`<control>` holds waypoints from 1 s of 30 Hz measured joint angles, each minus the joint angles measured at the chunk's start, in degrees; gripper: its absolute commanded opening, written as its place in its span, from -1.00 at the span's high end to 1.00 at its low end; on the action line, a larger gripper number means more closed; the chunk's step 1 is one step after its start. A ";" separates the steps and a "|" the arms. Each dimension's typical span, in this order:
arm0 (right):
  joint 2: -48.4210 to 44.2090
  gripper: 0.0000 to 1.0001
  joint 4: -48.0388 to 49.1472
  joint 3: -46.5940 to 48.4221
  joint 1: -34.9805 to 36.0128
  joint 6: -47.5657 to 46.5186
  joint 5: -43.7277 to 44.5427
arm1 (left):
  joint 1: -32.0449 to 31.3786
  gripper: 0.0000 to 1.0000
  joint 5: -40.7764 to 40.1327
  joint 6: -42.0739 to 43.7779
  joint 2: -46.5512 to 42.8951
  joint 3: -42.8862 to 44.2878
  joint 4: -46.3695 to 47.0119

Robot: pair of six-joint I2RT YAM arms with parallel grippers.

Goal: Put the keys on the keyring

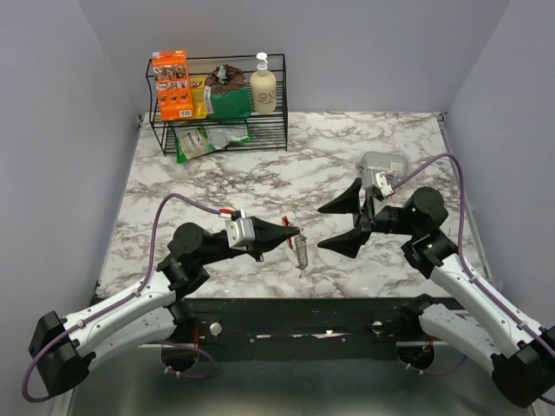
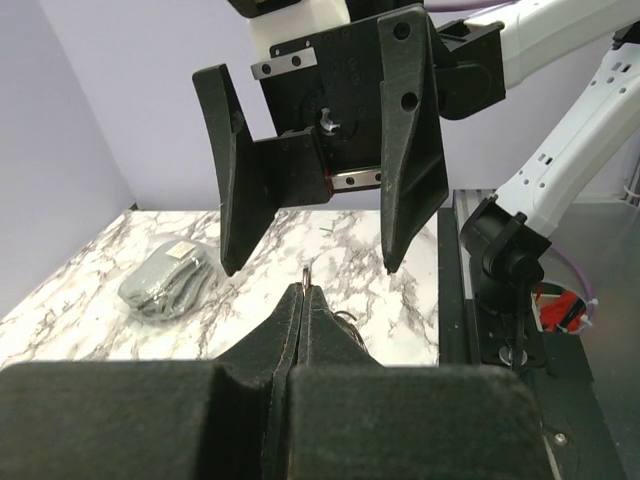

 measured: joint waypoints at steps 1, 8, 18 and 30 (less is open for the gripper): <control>0.02 -0.99 0.00 0.00 0.00 0.00 0.04 | -0.02 1.00 -0.22 0.24 -0.22 -0.15 -0.39; 0.02 -1.00 0.00 0.02 0.00 0.02 0.52 | 0.00 1.00 -2.12 1.27 -0.87 -1.25 -2.93; 0.00 -0.99 -0.02 -0.55 0.00 0.04 1.29 | -0.02 1.00 -5.16 2.21 3.85 -1.97 -2.05; -2.43 -0.99 -0.96 -0.63 0.00 0.02 2.03 | 0.00 1.00 -9.03 3.89 24.17 2.27 6.16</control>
